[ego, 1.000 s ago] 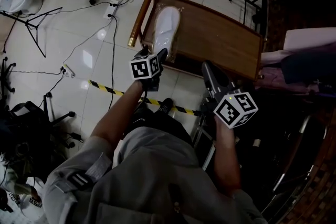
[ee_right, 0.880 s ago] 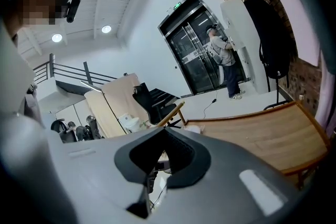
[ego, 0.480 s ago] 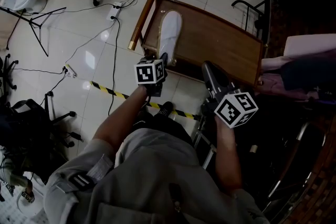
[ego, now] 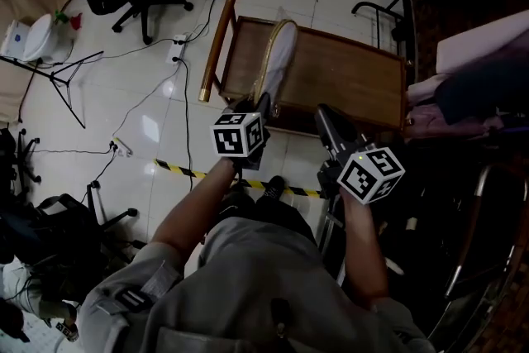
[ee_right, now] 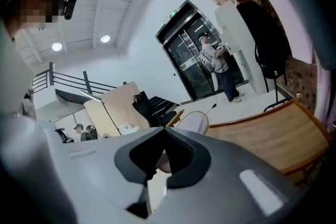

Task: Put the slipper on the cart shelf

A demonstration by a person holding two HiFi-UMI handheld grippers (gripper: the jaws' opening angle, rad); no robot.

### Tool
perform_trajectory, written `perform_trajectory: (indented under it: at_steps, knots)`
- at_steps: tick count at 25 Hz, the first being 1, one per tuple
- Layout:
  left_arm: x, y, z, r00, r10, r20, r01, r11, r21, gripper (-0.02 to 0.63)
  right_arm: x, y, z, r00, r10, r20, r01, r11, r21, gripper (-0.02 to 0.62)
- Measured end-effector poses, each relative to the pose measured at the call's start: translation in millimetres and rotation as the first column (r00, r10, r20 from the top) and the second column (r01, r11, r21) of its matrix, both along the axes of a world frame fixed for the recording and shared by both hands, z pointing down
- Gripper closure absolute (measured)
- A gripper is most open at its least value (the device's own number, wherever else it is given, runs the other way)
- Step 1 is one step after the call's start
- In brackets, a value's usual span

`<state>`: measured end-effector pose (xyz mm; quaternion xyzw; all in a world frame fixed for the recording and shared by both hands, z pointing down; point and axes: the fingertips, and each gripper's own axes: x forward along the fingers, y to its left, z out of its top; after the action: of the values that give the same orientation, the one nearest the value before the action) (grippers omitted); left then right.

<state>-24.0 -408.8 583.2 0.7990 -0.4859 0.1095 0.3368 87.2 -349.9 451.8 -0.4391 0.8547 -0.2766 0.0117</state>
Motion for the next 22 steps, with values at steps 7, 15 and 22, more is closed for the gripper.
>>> perform_trajectory:
  at_steps: [7, 15, 22]
  knots:
    - [46.3, 0.6, -64.7, 0.98, 0.185, -0.07, -0.176, 0.978, 0.114, 0.534, 38.5, 19.4, -10.7, 0.981, 0.192, -0.013, -0.192, 0.981, 0.023, 0.597]
    - [115.5, 48.5, -112.5, 0.85, 0.512, -0.126, -0.487, 0.854, 0.185, 0.534, 85.6, 77.8, -42.9, 0.866, 0.499, -0.044, -0.494, 0.865, 0.081, 0.597]
    - [153.4, 125.5, -120.0, 0.658, 0.737, -0.156, -0.714, 0.676, 0.183, 0.534, 110.7, 153.7, -62.9, 0.692, 0.719, -0.058, -0.709, 0.693, 0.132, 0.597]
